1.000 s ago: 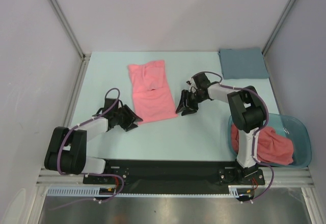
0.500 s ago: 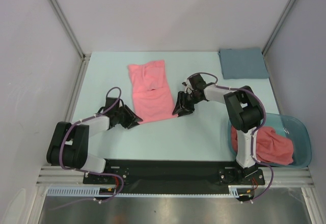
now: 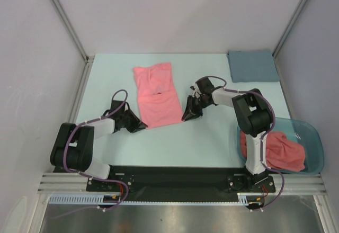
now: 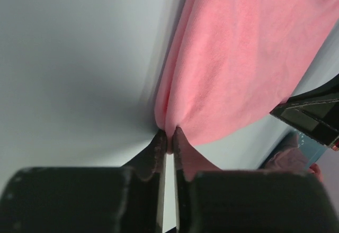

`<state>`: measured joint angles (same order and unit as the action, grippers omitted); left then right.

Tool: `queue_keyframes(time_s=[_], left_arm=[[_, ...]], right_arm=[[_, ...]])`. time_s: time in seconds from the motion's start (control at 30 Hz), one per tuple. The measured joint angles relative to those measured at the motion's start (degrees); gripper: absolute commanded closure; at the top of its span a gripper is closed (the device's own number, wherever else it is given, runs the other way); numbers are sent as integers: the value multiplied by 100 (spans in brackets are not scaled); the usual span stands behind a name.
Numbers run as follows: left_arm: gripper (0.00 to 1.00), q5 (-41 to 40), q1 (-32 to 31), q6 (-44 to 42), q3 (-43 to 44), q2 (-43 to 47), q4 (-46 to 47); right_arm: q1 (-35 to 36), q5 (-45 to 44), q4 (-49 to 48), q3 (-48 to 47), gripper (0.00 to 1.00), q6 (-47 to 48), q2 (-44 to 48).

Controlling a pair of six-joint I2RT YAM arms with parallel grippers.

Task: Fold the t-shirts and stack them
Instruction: Fold the tshirt

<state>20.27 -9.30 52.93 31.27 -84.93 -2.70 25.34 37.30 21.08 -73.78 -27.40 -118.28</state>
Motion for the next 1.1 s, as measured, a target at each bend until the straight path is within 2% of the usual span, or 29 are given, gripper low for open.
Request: queue_keyframes(time_s=[0.03,0.1,0.33,0.47,0.63,0.73,0.8,0.87,1.1], left_arm=[[96,9,-2,-26,31,-26,-4],[100,24,-7,-79,81,-55,-48],[100,-103,-70,-369,103,105,-326],[100,-387,-297,-551,-28,485,-669],[100,-782,-745,-603,-608,1663,-1447],[100,-1071,-1143,-481,-933,2660,-2020],[100,-1213,-1714,-304,-1025,3279,-2400],[100,-1305,-2026,-85,-1049,3770,-2767],[100,-1484,-2162,522,-1172,5595,-4054]], right_arm=[[-2,-2,13,-20,90,-2,-22],[9,-57,33,-50,99,22,-46],[160,-334,168,-133,100,48,-7],[407,-619,48,339,100,22,389],[905,-887,-20,1305,100,-131,1150],[1322,-1134,9,1816,100,-343,1655],[1628,-1307,22,2149,100,-520,2033],[1910,-1427,52,2415,100,-715,2406],[2555,-1886,341,2846,100,-1362,3740]])
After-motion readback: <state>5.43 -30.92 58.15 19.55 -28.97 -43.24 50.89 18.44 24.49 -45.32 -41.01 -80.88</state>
